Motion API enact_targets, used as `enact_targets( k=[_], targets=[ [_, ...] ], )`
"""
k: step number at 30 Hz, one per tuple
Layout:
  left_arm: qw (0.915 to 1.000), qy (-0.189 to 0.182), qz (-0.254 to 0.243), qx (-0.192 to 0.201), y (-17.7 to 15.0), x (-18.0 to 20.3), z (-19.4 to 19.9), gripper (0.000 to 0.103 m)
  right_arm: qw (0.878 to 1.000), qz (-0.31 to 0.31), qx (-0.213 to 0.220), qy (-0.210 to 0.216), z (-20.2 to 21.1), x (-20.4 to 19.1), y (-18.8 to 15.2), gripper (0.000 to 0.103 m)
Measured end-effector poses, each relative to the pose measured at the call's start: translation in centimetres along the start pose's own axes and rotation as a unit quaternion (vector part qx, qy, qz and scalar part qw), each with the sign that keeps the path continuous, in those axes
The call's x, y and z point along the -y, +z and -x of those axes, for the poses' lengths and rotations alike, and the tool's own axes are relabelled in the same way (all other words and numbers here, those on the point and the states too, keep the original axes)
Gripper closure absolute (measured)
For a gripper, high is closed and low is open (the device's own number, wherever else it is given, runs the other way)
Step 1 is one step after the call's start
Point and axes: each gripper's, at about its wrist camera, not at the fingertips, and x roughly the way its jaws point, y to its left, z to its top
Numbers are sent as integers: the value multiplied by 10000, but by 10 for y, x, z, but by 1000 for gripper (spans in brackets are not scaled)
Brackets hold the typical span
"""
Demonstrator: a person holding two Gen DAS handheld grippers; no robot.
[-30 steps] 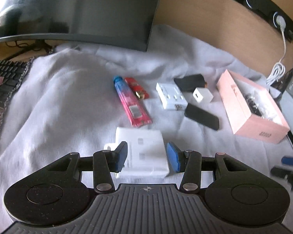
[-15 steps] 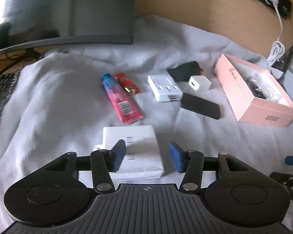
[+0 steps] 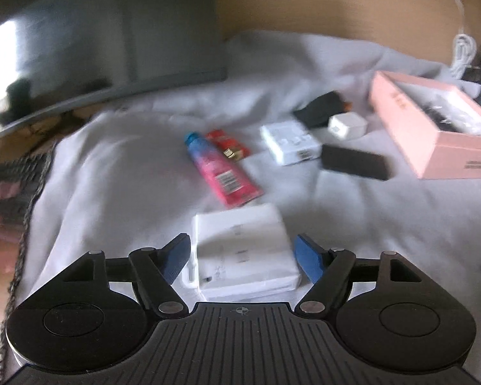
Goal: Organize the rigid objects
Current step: 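Grasp the white Apple charger box with the left tool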
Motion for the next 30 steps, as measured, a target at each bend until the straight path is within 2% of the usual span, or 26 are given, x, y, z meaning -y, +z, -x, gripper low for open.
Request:
enact_targets(
  k=[4,6,7,8,13,15,16,17,18,21,24,27,30],
  targets=[
    [9993,-210,260,-189,2,-12,-9,22,10000,-18,27,31,0,2,-1,29],
    [9972,-372,536,-364,1,-19,-18,24,10000,-24,8,94,-1,1,-1,23],
    [9960,-431,667,-403,0,-22,-21,24,9999,5,-40,131,-1,0,-1,17],
    [9962,-429,682,-330,0,-22,-21,24,9998,35,-82,153,-2,-2,-2,12],
    [9970,-454,610,-158,-2,-21,-24,24,9996,134,-179,174,-4,-6,1,8],
    [9981,-447,411,-103,-5,-18,-24,25,9993,201,-232,221,-4,-6,5,11],
    [9981,-484,357,-96,-5,-18,-23,26,9989,273,-226,291,-2,-7,7,21],
    [9978,-535,369,-126,-5,-19,-22,27,9986,354,-203,350,0,-8,11,35],
    [9973,-584,431,-142,-6,-22,-19,28,9982,425,-171,399,2,-11,16,38],
    [9935,-906,668,-183,-11,-34,-8,29,9959,659,59,615,8,-21,42,40],
    [9894,-1009,1020,-205,-19,-51,10,29,9913,940,383,836,3,-45,77,40],
    [9841,-1082,1392,-234,-25,-69,29,29,9892,799,543,1102,-15,-69,116,42],
    [9817,-1027,1591,-214,-29,-83,46,29,9903,627,647,1057,-45,-96,151,42]
  ],
)
